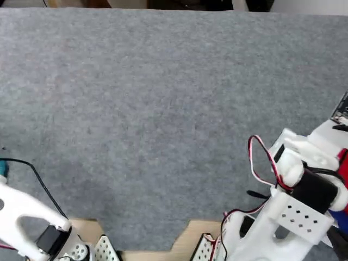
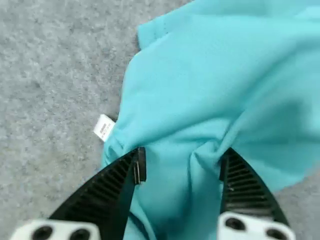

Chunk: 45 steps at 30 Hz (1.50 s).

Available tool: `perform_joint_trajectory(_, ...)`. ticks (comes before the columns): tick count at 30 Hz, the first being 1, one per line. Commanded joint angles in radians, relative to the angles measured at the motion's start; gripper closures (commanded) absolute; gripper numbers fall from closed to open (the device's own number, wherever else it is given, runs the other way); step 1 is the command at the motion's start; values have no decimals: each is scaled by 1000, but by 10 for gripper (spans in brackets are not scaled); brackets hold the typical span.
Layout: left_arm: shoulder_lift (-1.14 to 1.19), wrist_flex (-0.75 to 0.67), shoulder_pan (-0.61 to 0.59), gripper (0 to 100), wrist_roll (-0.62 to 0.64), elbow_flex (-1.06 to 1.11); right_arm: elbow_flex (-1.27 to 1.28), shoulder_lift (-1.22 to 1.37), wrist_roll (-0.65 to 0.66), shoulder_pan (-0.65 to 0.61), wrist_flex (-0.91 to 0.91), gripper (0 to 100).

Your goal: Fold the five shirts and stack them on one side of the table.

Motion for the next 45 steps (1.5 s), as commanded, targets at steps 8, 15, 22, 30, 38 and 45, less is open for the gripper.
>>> perform_joint_trajectory(8,7,-9,-20,979,52,-57,-10,-15,-49,-30,126,968)
perform_joint_trajectory(15,-200,63,31,981,87,-52,-10,-15,-49,-28,153,968)
perform_joint_trajectory(22,-478,64,150,981,167,-48,-8,-15,-49,-28,153,968)
perform_joint_trajectory(30,-699,66,364,981,178,-8,-4,-15,-49,-28,153,968)
perform_joint_trajectory(38,-1027,66,651,981,233,451,-4,-15,-49,-28,153,968)
perform_joint_trajectory(45,-1334,58,1111,981,250,890,-4,-15,-49,-28,153,968)
